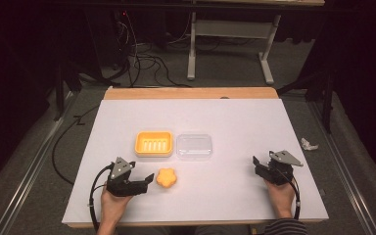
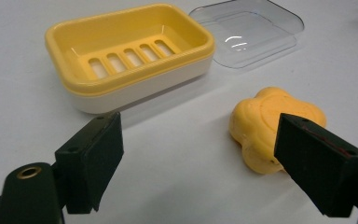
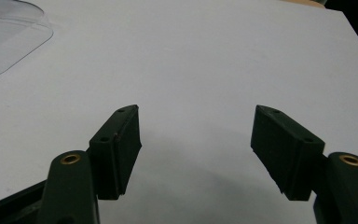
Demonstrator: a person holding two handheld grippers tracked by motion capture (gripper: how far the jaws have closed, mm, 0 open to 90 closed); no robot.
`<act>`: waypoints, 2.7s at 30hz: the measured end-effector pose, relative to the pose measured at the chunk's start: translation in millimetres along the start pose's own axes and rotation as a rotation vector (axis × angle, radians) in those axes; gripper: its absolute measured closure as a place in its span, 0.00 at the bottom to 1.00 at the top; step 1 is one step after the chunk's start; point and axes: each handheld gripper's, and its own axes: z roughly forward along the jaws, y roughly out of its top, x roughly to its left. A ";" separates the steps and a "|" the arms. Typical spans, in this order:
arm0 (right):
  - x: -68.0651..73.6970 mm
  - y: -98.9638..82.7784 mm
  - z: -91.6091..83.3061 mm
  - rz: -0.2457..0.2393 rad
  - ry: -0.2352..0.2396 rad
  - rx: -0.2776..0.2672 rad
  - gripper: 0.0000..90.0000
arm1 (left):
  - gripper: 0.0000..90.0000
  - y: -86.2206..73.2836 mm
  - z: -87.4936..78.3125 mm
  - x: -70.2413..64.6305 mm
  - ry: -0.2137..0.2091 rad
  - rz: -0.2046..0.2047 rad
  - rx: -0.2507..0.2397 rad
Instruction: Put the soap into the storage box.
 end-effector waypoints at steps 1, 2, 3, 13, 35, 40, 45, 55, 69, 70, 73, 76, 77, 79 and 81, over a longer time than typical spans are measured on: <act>0.0 0.0 0.0 0.000 0.000 0.000 0.37 | 0.18 0.7 0.6 -1.5 -0.005 0.005 0.005; -0.1 0.0 0.0 0.000 -0.001 -0.001 0.37 | 0.18 1.0 1.2 -2.7 -0.009 0.006 0.007; -0.1 0.0 0.0 -0.001 0.000 -0.001 0.37 | 0.18 1.4 2.0 -4.0 -0.015 0.008 0.010; 0.1 0.0 0.1 -0.004 0.001 0.005 0.37 | 0.17 4.2 9.1 -14.6 -0.048 0.033 0.042; 0.8 0.4 1.0 -0.014 -0.001 0.009 0.37 | 0.17 10.7 32.2 -40.3 -0.074 0.118 0.106; 0.7 0.4 1.1 -0.014 -0.001 0.009 0.37 | 0.17 11.5 39.1 -44.6 -0.075 0.131 0.125; 0.8 0.4 1.1 -0.014 0.000 0.008 0.37 | 0.18 10.4 46.2 -46.7 -0.068 0.136 0.141; 1.9 0.5 1.0 -0.017 -0.003 0.014 0.37 | 0.21 7.8 52.9 -48.9 -0.049 0.162 0.160; 2.4 0.5 1.5 -0.031 -0.007 0.014 0.37 | 0.28 4.8 56.4 -53.4 -0.039 0.192 0.157; 2.4 0.4 1.5 -0.032 -0.007 0.014 0.37 | 0.29 4.8 56.5 -52.7 -0.044 0.188 0.158; 2.7 0.4 1.6 -0.030 -0.006 0.014 0.37 | 0.29 5.3 56.7 -51.6 -0.052 0.178 0.160; 3.0 0.5 1.5 -0.031 -0.006 0.016 0.37 | 0.29 5.6 56.6 -51.6 -0.051 0.178 0.161; 3.1 0.5 1.7 -0.030 -0.007 0.016 0.37 | 0.29 6.0 56.6 -51.2 -0.053 0.171 0.165; 2.9 0.7 1.8 -0.033 -0.007 0.020 0.37 | 0.29 6.4 56.6 -50.4 -0.058 0.161 0.166; 3.1 0.8 2.2 -0.036 -0.008 0.021 0.37 | 0.29 6.9 56.2 -49.8 -0.059 0.155 0.168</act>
